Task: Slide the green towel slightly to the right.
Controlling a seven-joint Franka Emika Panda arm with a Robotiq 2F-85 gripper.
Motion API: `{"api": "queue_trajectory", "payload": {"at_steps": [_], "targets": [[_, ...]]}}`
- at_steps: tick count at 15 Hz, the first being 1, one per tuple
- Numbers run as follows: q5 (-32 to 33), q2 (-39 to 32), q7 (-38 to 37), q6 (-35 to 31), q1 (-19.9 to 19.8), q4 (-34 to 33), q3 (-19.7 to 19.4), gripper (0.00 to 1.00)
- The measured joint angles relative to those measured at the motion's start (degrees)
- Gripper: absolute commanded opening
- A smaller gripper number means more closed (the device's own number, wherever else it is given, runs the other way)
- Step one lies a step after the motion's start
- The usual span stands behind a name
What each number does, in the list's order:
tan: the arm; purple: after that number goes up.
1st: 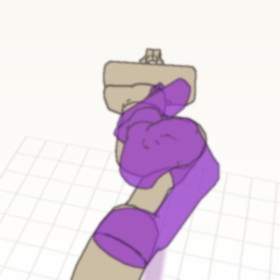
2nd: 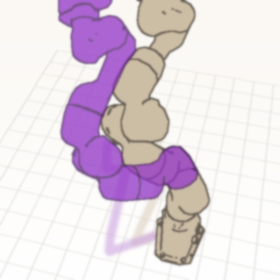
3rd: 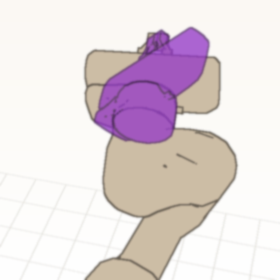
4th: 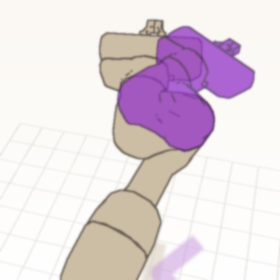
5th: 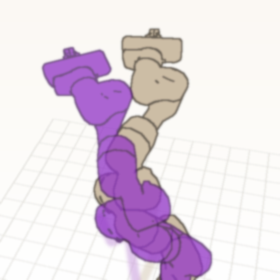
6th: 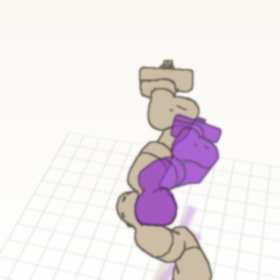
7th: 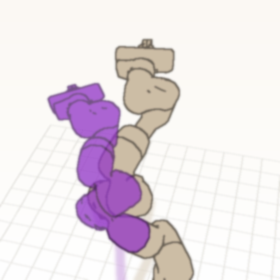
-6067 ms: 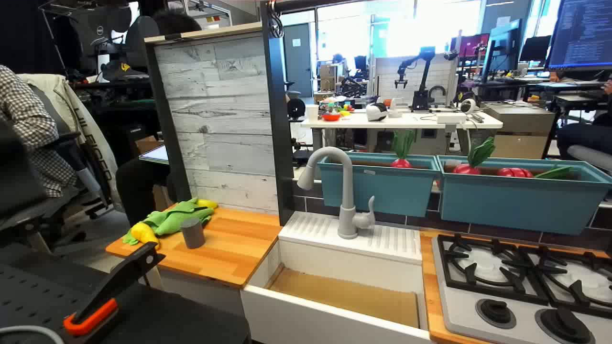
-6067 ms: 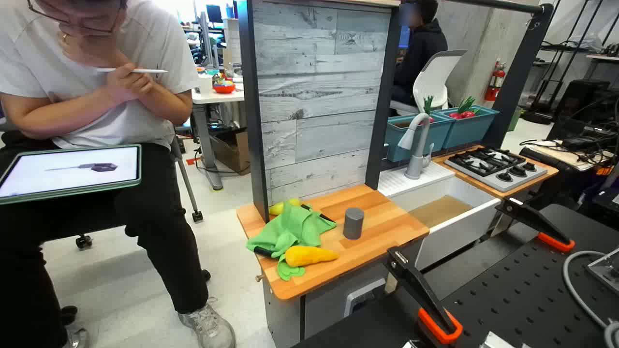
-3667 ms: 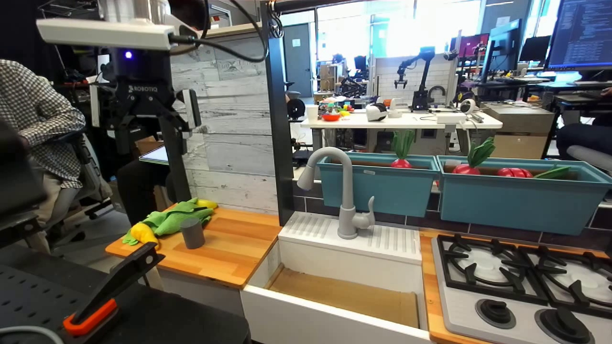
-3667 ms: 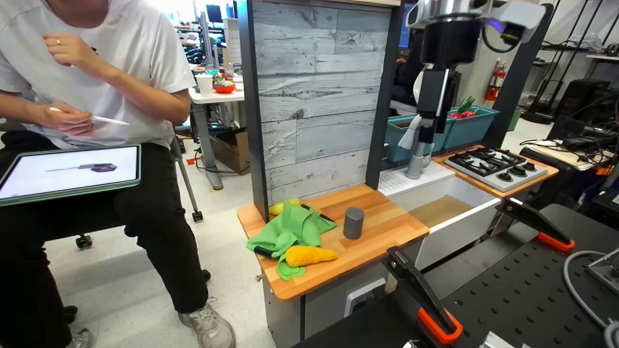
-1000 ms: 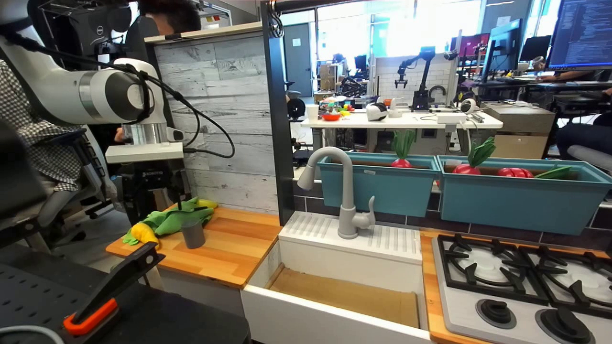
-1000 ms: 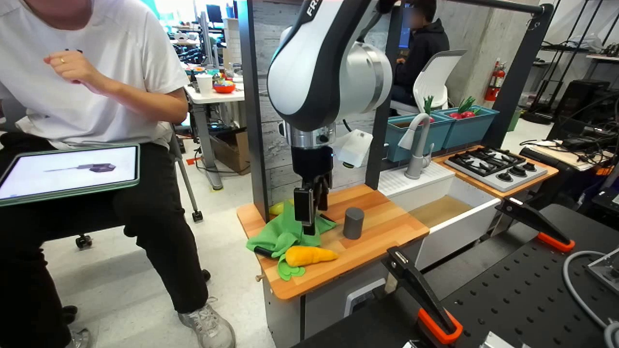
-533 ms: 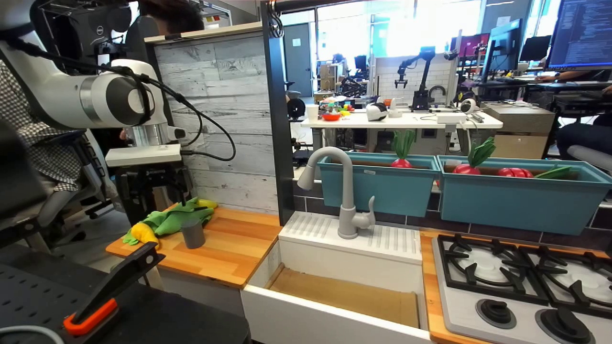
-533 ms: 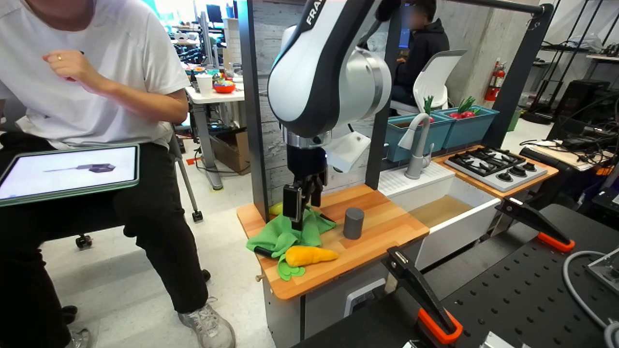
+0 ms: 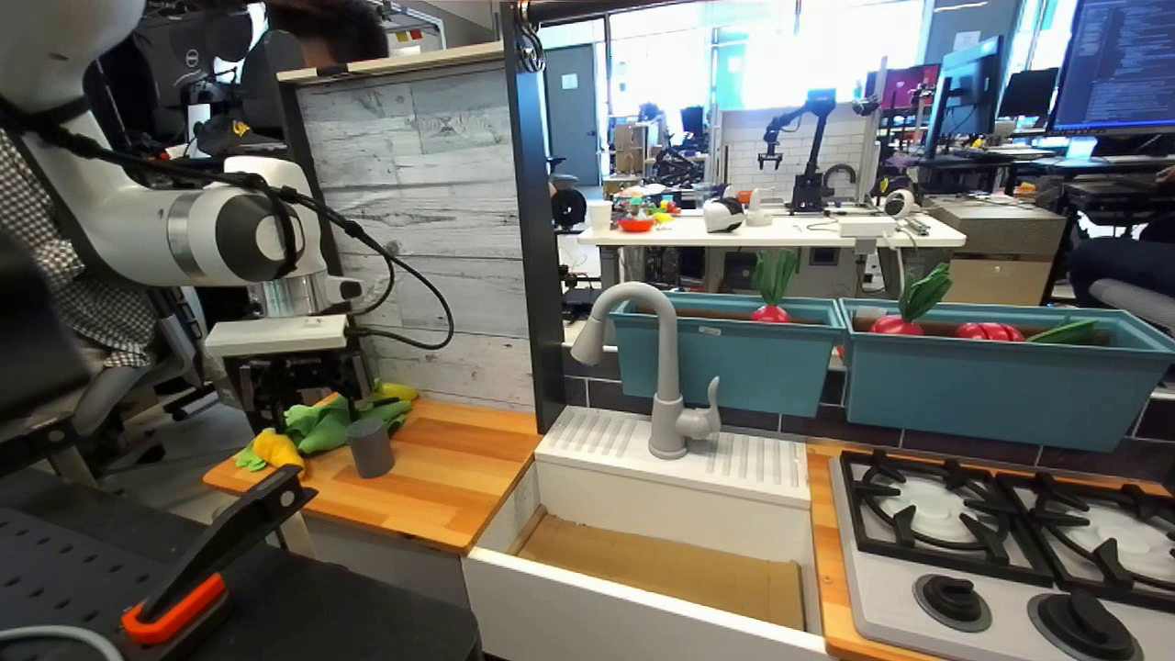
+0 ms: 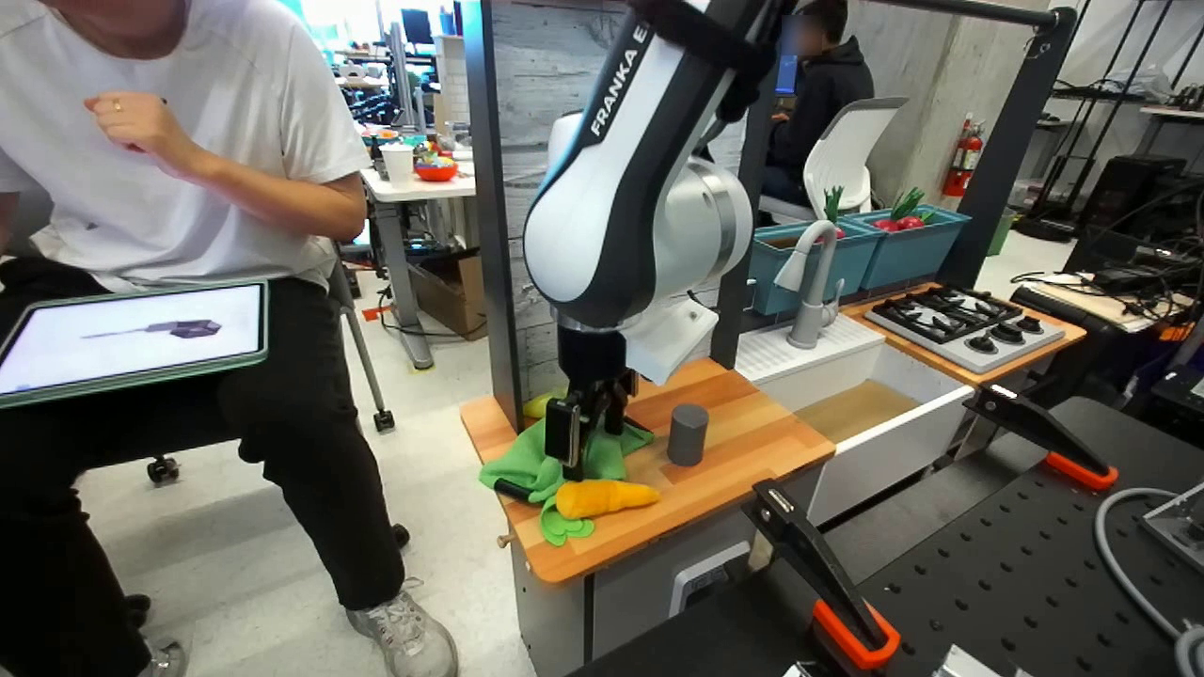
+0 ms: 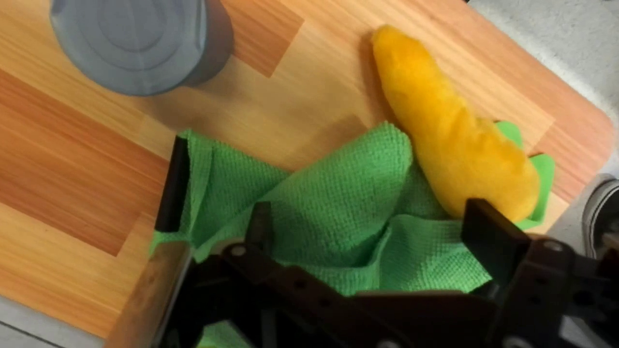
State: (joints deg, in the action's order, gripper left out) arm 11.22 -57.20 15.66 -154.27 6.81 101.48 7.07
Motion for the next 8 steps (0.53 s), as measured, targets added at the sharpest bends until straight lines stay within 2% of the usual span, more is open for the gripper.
{"api": "queue_trajectory", "payload": {"at_steps": [8], "targets": [[-0.14,-4.68,-3.71,-2.71,-0.48,-3.69,-2.09,1.0]]}}
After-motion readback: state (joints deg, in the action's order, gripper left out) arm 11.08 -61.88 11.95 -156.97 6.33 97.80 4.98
